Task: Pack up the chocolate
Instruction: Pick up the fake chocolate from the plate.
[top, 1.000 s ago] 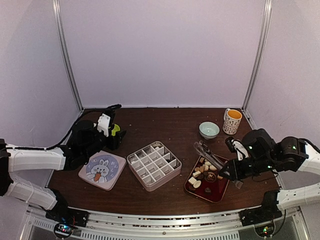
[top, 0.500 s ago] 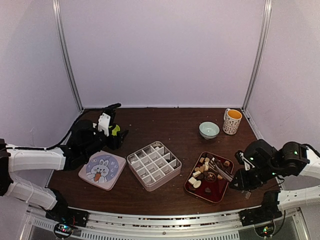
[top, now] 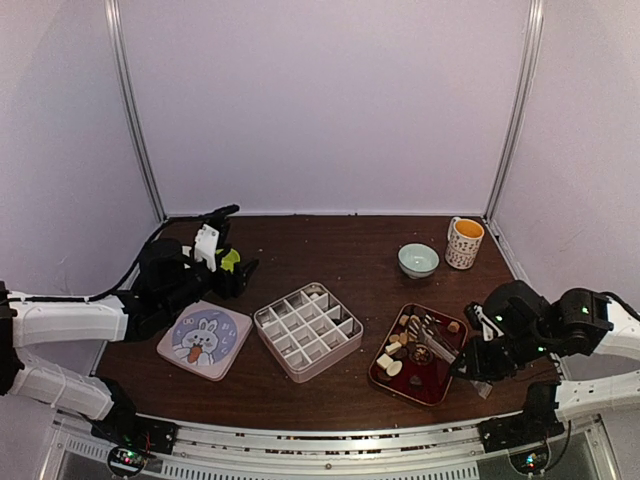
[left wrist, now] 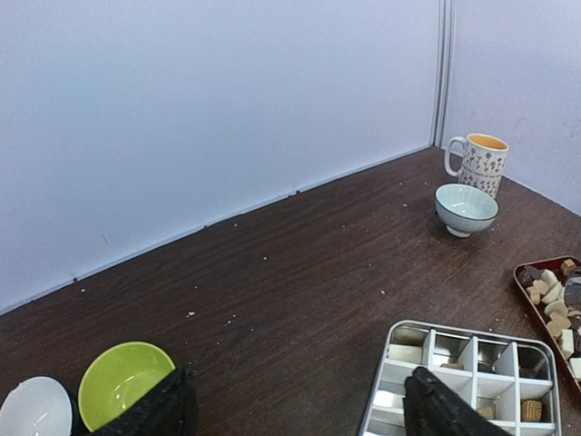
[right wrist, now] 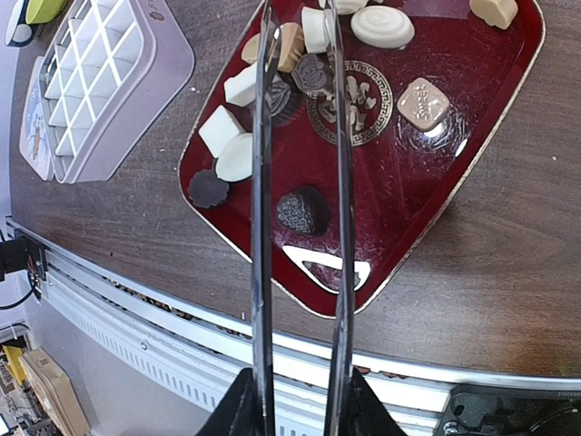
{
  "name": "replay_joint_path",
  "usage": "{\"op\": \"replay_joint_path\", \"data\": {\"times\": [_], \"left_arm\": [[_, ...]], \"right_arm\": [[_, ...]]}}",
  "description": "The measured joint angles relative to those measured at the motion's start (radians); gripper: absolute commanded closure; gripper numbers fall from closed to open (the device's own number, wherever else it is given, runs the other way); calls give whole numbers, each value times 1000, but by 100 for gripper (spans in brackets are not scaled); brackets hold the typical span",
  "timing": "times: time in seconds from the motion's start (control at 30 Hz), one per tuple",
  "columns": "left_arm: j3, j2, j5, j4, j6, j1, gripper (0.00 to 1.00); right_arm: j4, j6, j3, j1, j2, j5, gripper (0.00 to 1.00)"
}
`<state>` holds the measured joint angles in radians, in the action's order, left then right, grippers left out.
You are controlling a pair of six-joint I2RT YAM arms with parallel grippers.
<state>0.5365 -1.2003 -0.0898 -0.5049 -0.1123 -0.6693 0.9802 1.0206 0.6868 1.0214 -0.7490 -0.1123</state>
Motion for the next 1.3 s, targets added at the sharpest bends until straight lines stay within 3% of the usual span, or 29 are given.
{"op": "replay_joint_path", "data": {"times": [0.13, 1.3], "left_arm": [[0, 0, -2, 1, -2, 0, 3], [-33, 10, 1, -17, 2, 0, 2]], "right_arm": [[-3, 0, 0, -1, -21, 1, 73], [-79, -4, -49, -18, -100, -10, 80]]}}
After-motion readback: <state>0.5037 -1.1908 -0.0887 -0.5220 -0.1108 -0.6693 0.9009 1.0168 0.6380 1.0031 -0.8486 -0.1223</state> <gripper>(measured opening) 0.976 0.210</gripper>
